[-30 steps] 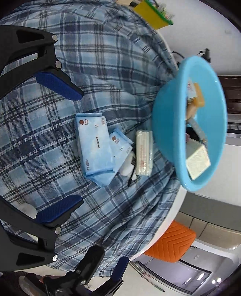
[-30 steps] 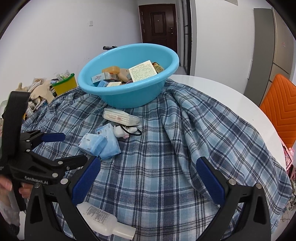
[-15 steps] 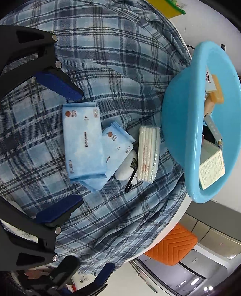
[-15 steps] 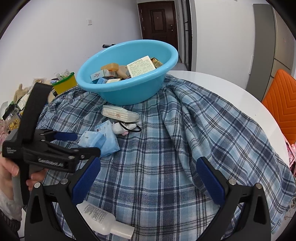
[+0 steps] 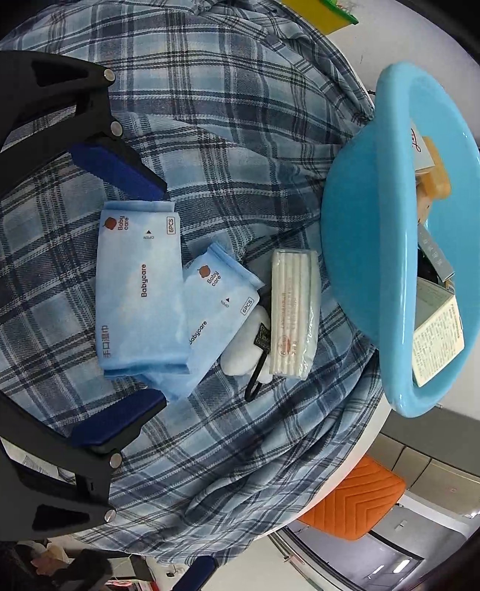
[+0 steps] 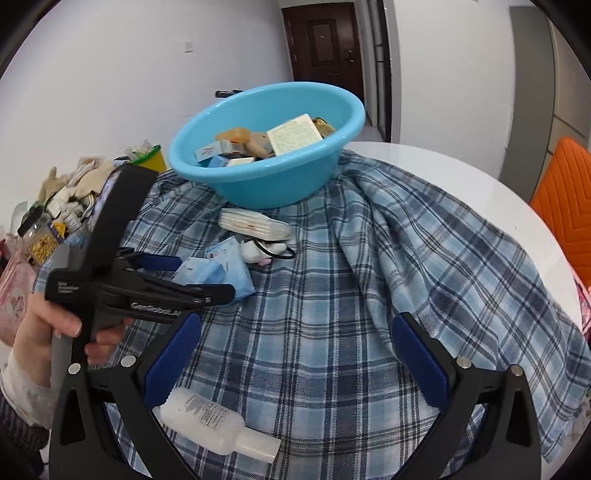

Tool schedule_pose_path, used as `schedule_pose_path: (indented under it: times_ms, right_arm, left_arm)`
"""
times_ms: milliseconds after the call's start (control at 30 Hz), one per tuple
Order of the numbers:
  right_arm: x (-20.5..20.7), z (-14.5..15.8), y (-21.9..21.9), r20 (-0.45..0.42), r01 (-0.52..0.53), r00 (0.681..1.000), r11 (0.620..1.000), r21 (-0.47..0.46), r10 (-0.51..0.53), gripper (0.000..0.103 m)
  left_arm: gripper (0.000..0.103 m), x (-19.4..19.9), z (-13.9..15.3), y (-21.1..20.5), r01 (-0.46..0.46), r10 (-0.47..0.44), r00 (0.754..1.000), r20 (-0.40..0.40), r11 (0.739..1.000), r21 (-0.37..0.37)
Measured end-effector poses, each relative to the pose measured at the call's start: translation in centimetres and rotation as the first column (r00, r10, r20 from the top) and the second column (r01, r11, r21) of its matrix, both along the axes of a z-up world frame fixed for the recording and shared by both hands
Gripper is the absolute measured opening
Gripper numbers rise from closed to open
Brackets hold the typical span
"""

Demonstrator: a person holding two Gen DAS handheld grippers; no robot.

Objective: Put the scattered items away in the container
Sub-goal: 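Move the left tool down toward the blue wet-wipe packs, then close the left gripper on the nearer blue Babycare wipe pack and lift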

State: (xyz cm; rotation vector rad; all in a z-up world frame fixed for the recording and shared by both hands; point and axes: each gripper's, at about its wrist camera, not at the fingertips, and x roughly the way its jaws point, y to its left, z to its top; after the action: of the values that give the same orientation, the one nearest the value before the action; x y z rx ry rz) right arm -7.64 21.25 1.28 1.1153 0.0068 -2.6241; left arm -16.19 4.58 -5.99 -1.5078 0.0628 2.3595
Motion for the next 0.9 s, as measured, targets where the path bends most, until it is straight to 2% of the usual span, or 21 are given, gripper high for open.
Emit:
schedule_pose_path:
  times_ms: [233, 400, 500, 667, 800, 900]
  right_arm:
    - [-0.3, -0.5, 0.6, 0.021, 0.019, 1.0, 1.0, -0.012, -0.019, 0.103]
    - [-0.3, -0.5, 0.8, 0.023, 0.028, 0.999, 1.0, -0.015, -0.027, 0.103]
    - [-0.2, -0.3, 0.8, 0.018, 0.026, 1.0, 1.0, -0.014, -0.026, 0.103]
    - [-0.1, -0.3, 0.7, 0.019, 0.024, 1.0, 1.0, -0.018, -0.023, 0.103]
    - [0.0, -0.4, 0.8, 0.022, 0.022, 1.0, 1.0, -0.021, -0.022, 0.103]
    - [0.1, -0.4, 0.7, 0.024, 0.023, 0.999, 0.999, -0.025, -0.023, 0.103]
  left_arm:
    - [0.102, -0.1, -0.5, -0.7, -0.019, 0.019, 1.0, 0.02, 0.999, 0.027]
    - [0.079, 0.3, 0.2, -1.3, -0.035, 0.036, 0.999, -0.012, 0.997, 0.074]
    - [0.077, 0.7, 0.9, -1.6, -0.041, 0.043, 0.999, -0.026, 0.995, 0.096]
    - [0.077, 2.4, 2.1, -1.2, -0.028, 0.031, 0.992, -0.119, 0.999, 0.025]
    - [0.077, 4.2, 3.2, -1.3, -0.038, 0.026, 0.971, -0.239, 0.998, -0.047]
    - [0.077, 5.3, 3.8, -2.0, -0.059, 0.051, 0.959, -0.277, 0.998, -0.02]
